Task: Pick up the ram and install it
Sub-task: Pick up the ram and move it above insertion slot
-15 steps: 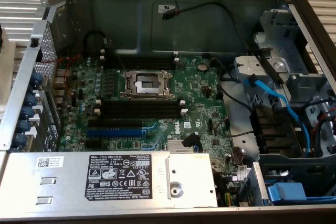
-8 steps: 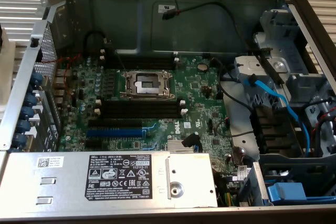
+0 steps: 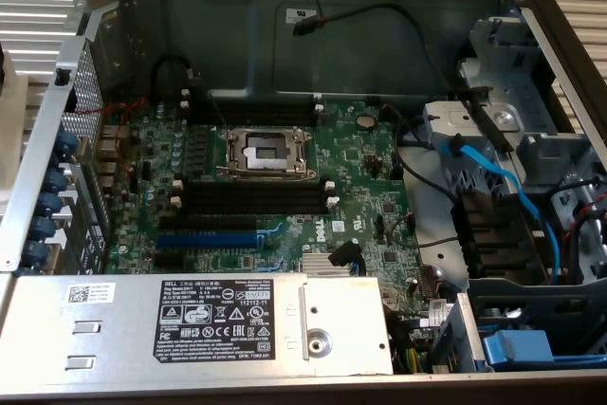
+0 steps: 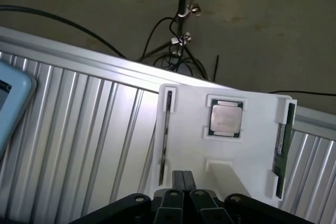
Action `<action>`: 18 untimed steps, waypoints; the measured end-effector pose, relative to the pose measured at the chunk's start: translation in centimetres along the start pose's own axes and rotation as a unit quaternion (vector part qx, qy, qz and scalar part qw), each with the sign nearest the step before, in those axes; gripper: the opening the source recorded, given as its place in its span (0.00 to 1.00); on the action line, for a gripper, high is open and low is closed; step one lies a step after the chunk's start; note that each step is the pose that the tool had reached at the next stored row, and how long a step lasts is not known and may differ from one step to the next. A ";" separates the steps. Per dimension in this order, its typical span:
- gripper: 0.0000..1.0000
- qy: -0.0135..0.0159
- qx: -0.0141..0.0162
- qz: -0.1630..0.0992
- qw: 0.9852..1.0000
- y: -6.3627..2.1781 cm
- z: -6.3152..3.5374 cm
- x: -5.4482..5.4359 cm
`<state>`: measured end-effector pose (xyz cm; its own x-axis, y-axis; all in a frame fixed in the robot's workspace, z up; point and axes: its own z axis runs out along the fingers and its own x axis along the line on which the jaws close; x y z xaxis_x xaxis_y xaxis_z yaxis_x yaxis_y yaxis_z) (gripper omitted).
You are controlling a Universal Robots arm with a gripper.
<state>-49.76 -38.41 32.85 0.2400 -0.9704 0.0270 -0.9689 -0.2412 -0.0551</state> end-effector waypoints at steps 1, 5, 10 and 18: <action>0.10 0.000 0.000 0.000 1.000 0.02 0.19 0.0; 0.10 -0.001 0.000 0.000 1.000 0.01 0.91 0.0; 0.10 -0.002 0.000 0.000 1.000 0.08 1.82 0.1; 0.10 -0.010 -0.008 0.001 1.000 0.12 2.73 0.1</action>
<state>-49.70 -38.56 30.12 0.2390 -0.9710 0.0075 -0.9702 -0.2391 -0.0392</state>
